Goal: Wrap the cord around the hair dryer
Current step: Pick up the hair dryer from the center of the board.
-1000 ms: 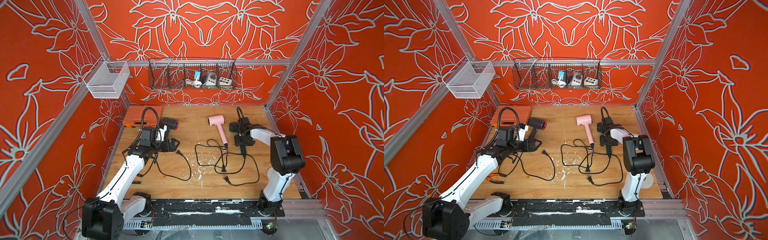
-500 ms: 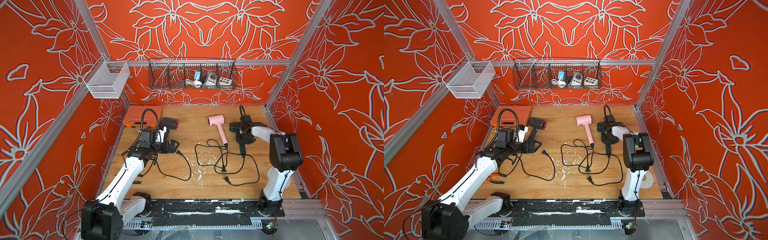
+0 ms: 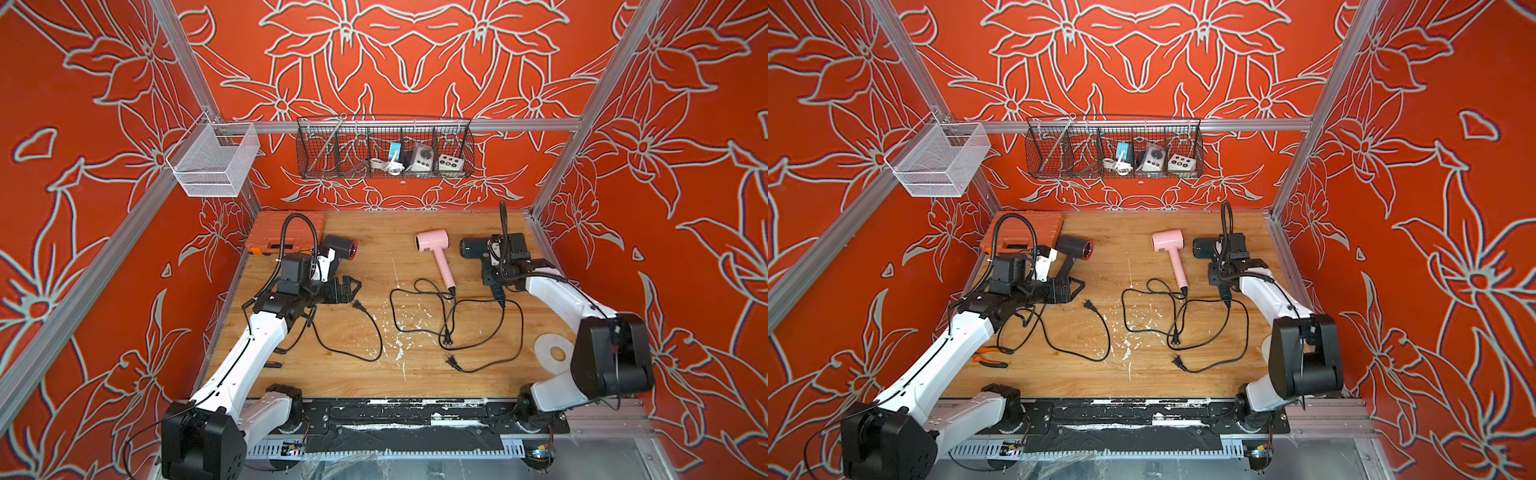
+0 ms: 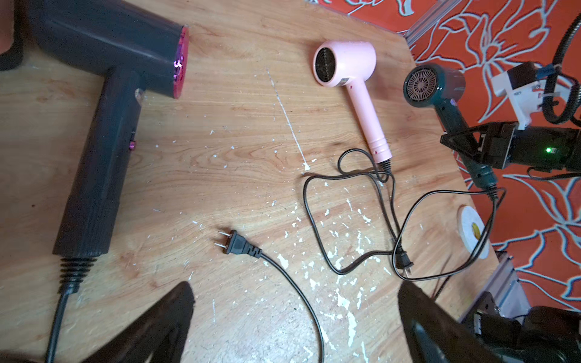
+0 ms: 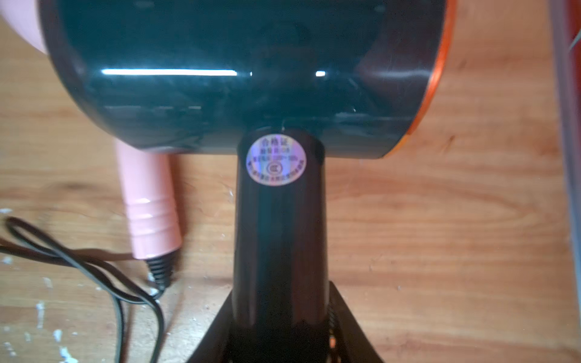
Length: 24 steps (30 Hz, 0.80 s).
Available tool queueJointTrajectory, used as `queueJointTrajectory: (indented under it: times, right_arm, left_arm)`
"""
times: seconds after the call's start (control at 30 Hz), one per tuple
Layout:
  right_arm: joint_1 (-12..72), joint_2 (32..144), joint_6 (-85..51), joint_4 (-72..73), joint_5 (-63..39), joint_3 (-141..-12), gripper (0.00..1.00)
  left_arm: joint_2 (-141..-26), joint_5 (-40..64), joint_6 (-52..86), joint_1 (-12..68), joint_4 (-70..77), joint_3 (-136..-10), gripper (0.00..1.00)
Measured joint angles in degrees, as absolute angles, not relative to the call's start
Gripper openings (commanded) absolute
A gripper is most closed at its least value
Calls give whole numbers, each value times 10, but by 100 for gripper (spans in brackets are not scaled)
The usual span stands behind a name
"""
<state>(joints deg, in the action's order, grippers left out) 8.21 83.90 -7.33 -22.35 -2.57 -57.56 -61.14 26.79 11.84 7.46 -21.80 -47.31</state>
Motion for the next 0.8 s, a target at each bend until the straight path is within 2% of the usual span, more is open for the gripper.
queueJointTrajectory:
  times: [0.37, 0.53, 0.8]
  right_arm:
    - [161, 731, 38, -86, -103, -478, 0]
    - [208, 680, 132, -34, -175, -430, 0]
    - [251, 608, 228, -44, -249, -420, 0]
  left_arm:
    - [-626, 356, 100, 75, -237, -559, 100]
    - [-635, 439, 78, 75, -249, -597, 100]
    - [-635, 588, 92, 75, -214, -558, 99]
